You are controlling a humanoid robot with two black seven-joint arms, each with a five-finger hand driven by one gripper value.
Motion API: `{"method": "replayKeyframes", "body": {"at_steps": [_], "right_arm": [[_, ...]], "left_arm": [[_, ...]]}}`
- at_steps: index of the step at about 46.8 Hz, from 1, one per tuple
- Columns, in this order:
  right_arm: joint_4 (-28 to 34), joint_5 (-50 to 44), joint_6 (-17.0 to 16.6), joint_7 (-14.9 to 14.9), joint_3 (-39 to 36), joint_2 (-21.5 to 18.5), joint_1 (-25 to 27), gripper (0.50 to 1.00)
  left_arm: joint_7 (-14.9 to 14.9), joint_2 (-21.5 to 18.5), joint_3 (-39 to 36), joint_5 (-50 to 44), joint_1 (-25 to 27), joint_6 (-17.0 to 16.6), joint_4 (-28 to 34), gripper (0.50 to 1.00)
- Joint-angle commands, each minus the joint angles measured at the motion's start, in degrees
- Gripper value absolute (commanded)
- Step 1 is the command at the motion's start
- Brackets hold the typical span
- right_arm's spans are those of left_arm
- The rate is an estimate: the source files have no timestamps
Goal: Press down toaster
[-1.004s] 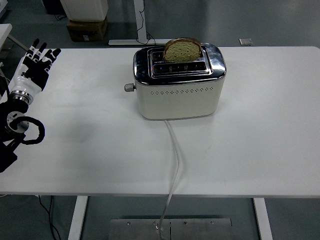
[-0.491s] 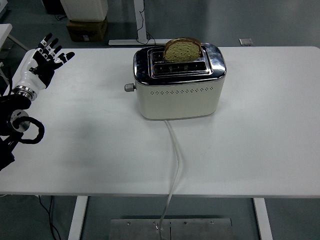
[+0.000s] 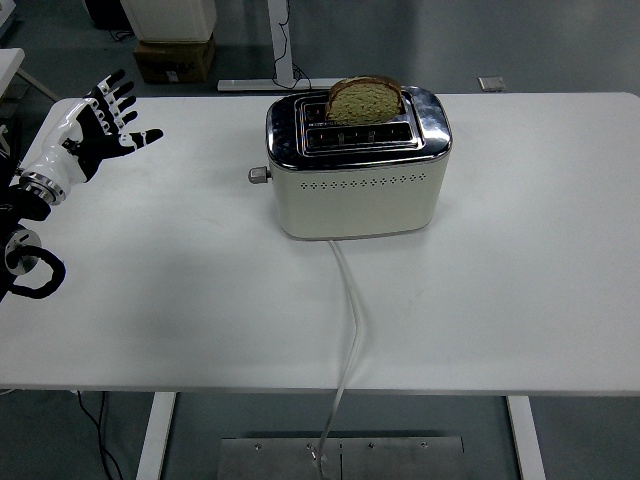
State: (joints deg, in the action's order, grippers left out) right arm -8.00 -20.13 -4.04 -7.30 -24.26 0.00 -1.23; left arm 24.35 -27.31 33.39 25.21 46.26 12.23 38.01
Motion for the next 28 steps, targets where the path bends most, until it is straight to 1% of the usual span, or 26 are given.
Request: {"method": "replayKeyframes", "body": {"at_steps": [1,6,7,13,22,28], "right_arm": [[0.0,0.0,0.0,0.0,0.0,0.0,0.0,1.0],[0.0,0.0,0.0,0.0,0.0,0.0,0.0,1.0],[0.0,0.0,0.0,0.0,0.0,0.0,0.0,1.0],[0.0,0.0,0.0,0.0,0.0,0.0,0.0,1.0],[0.0,0.0,0.0,0.0,0.0,0.0,0.0,0.998],[0.0,0.0,0.0,0.0,0.0,0.0,0.0,1.0]], "left_arm": [[0.0,-0.1,0.0,5.6,-0.1,-0.4,0.3,1.0],[0.1,-1.3,0.1,9.7,-1.0,-0.5,0.8,1.0],[0.2,-3.2,-0.1,11.9,-1.3,-0.4,3.2,1.0],[0.4,-5.1,-0.3,18.7,-2.4,-0.4,7.9,1.0],[0.4,-5.2,-0.3,26.0,-2.9,-0.4,10.1,1.0],[0.4,-4.9,-0.3,33.0,-3.5,-0.4,11.7,1.0]]}}
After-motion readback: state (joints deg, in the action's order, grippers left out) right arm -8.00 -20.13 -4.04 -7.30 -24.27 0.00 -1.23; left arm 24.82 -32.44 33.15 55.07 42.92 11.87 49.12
